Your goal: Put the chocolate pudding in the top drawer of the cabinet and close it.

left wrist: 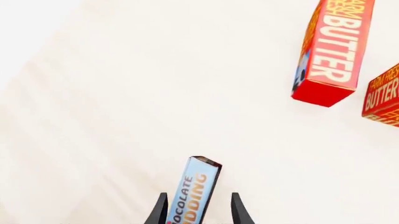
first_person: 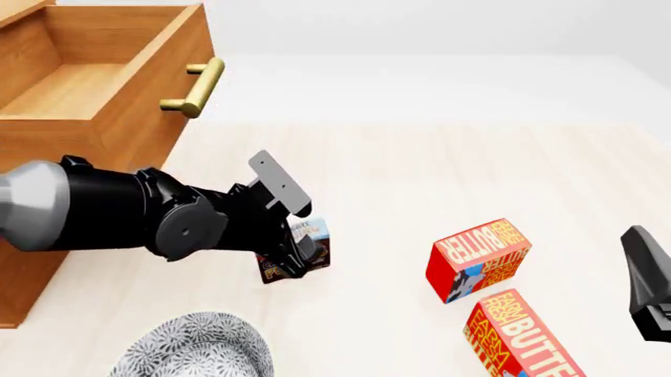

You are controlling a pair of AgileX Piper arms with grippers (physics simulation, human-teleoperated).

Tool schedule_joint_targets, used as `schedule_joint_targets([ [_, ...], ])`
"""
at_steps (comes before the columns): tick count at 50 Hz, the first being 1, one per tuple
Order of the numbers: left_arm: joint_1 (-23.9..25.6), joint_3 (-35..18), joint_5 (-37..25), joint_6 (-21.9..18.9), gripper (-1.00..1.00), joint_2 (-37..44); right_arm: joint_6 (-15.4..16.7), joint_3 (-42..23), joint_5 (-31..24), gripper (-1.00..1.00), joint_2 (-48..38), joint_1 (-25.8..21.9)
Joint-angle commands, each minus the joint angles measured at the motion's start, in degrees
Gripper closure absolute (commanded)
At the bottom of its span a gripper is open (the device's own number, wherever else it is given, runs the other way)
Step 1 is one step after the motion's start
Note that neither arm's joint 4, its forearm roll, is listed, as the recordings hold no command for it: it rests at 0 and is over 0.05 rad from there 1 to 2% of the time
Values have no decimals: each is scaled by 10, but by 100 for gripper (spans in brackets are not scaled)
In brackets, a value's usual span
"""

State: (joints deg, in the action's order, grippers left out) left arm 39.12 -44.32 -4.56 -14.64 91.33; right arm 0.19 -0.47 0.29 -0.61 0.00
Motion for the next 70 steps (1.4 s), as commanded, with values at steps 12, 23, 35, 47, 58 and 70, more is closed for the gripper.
schedule_joint_targets([
  [12,-25,12,7,8,-100,-6,0,0,-1,-100,1,0],
  [23,-33,11,14,2,-100,8,0,0,-1,-100,1,0],
  [35,-42,16,30,4,-100,28,0,0,-1,-100,1,0],
  [47,-24,18,26,31,100,30,0,1,-1,-100,2,0],
  [58,-2,12,6,66,100,14,0,1,-1,-100,2,0],
  [70,30,-6,-59,58,100,-58,0,1,-1,-100,2,0],
])
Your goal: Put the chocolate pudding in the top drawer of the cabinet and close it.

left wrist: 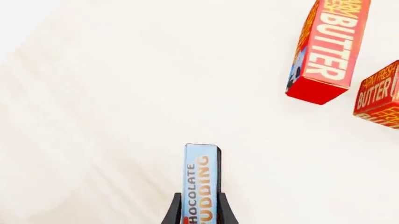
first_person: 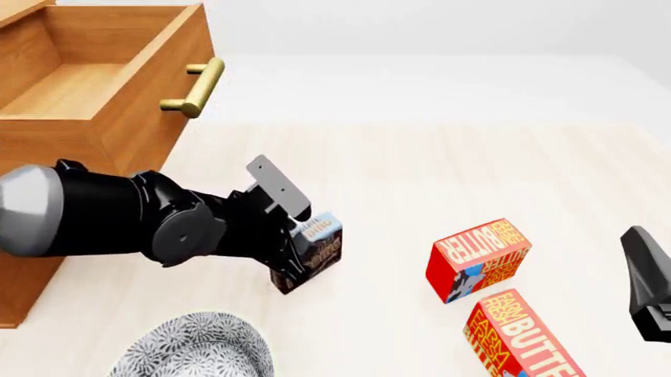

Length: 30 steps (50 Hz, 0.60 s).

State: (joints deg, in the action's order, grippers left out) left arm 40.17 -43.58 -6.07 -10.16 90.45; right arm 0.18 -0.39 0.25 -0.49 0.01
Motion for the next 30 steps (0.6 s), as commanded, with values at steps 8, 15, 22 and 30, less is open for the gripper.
schedule_joint_targets([
  [8,18,-24,-66,12,100,-71,0,0,0,-100,1,0],
  [15,-2,-14,-79,-20,100,-101,0,0,-1,-100,1,0],
  [22,1,-27,-105,-24,100,-138,0,0,-1,-100,1,0],
  [30,12,-42,-132,-32,100,-166,0,0,0,-100,1,0],
])
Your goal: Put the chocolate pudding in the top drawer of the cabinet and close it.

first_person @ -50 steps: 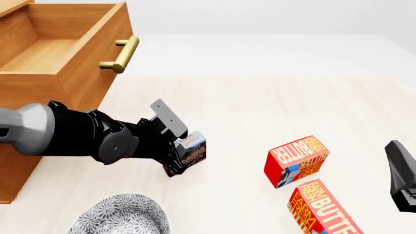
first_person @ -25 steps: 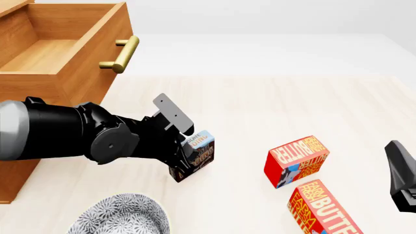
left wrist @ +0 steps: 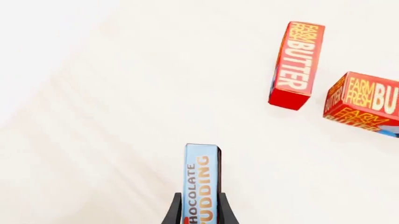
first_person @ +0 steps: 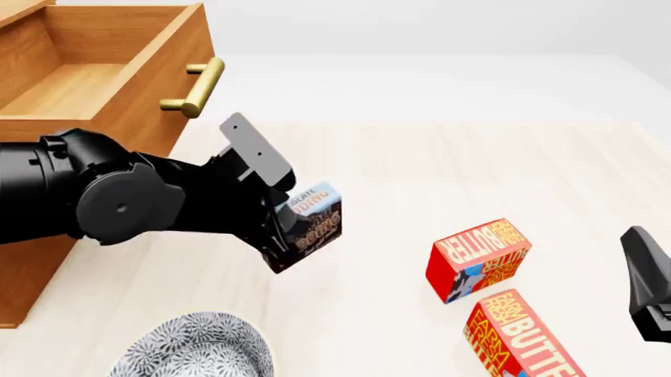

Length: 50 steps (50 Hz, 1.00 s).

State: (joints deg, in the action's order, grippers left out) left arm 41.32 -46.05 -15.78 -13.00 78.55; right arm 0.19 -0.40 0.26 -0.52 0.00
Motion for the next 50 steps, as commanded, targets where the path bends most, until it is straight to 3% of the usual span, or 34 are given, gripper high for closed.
schedule_joint_targets([
  [1,-4,-12,-35,-20,100,-55,0,1,0,-100,1,0],
  [25,33,-87,-110,-19,100,-121,0,1,0,-100,0,0],
  [50,-12,-148,-204,-75,100,-216,0,1,0,-100,1,0],
])
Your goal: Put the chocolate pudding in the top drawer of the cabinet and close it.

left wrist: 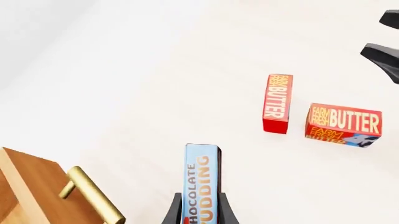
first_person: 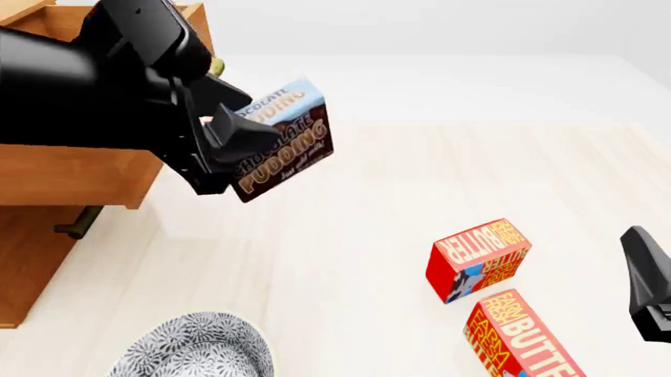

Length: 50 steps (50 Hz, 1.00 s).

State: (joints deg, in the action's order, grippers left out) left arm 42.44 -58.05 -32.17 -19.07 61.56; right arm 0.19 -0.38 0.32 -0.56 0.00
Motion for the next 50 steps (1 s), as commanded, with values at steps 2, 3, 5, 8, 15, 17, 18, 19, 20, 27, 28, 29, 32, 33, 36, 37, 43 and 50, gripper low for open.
schedule_joint_targets([
  [2,-30,-33,-47,-20,100,-53,0,0,-1,-100,1,0],
  [3,-30,-37,-49,-23,100,-55,0,0,-1,-100,1,0],
  [5,-36,-43,-54,-25,100,-59,0,0,-1,-100,1,0],
  [8,-37,-46,-57,-32,100,-59,0,0,-1,-100,1,0],
  [15,-42,-62,-70,-44,100,-67,0,0,-1,-100,1,0],
  [17,-57,-66,-80,-61,100,-83,0,0,-1,-100,1,0],
  [18,-54,-76,-88,-54,100,-77,0,0,-1,-100,1,0],
  [19,-61,-78,-91,-61,100,-84,0,0,-1,-100,1,0],
  [20,-63,-80,-93,-63,100,-87,0,0,-1,-100,1,0],
  [27,-87,-124,-145,-84,100,-117,0,0,-1,-100,1,0],
  [28,-87,-125,-145,-84,100,-117,0,0,-1,-100,1,0],
  [29,-96,-128,-153,-91,100,-127,0,0,-1,-100,1,0],
  [32,-100,-135,-160,-98,100,-134,0,0,-1,-100,1,0],
  [33,-106,-144,-165,-95,100,-134,0,0,-1,-100,1,0],
  [36,-122,-155,-174,-104,100,-139,0,0,-1,-100,1,0],
  [37,-123,-160,-176,-102,100,-137,0,0,-1,-100,1,0],
  [43,-153,-184,-195,-108,100,-143,0,0,-1,-100,1,0],
  [50,-185,-213,-208,-103,100,-141,0,0,-1,-100,1,0],
])
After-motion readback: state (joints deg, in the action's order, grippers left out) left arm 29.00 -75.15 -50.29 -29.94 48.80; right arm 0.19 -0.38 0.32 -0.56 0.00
